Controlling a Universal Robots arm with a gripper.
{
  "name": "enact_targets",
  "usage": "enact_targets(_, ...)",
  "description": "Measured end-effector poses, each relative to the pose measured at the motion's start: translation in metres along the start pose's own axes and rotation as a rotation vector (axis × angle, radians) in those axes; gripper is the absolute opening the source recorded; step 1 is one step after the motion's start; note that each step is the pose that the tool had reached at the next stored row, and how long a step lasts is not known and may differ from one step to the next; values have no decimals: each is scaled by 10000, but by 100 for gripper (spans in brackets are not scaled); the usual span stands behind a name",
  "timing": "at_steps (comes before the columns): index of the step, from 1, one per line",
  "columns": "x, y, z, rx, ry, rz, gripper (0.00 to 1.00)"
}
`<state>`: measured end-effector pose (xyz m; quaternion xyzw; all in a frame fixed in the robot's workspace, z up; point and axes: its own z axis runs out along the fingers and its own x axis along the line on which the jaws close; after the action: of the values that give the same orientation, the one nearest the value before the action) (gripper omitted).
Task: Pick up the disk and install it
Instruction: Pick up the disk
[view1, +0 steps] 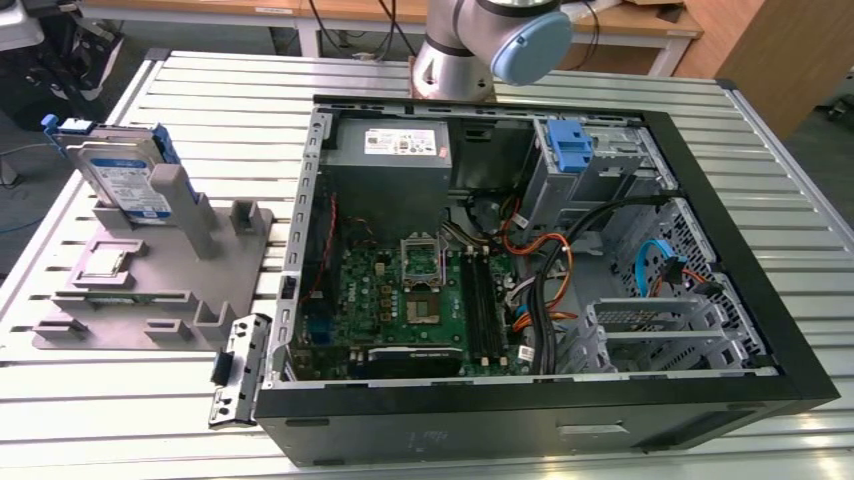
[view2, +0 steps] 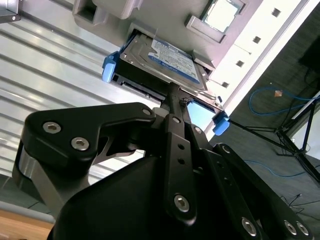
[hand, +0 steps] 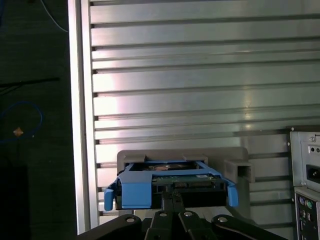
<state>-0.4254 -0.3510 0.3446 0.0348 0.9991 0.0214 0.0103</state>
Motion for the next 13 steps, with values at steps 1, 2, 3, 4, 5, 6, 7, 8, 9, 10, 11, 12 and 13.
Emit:
enact_targets(1, 0, 0, 0, -2, 5, -90, 11)
enact_targets(2, 0, 0, -1, -4, 11, -217, 11)
enact_targets(3, 0, 0, 0, -7, 18, -386, 11)
enact_targets(4, 0, 0, 0, -10, 24, -557, 11)
enact_targets(5, 0, 0, 0, -14, 33, -735, 11)
enact_targets(6, 0, 0, 0, -17, 41, -914, 11)
enact_targets(7, 0, 0, 1, -21, 48, -1095, 11)
enact_targets(8, 0, 0, 1, -24, 56, -1273, 11)
enact_targets(9, 0, 0, 2, -28, 64, -1465, 11)
enact_targets(10, 0, 0, 2, -31, 72, -1644, 11)
enact_targets(11, 0, 0, 2, -34, 80, -1823, 11)
enact_targets(12, 0, 0, 3, -38, 87, -2004, 11)
enact_targets(13, 0, 0, 3, -41, 96, -2182, 11)
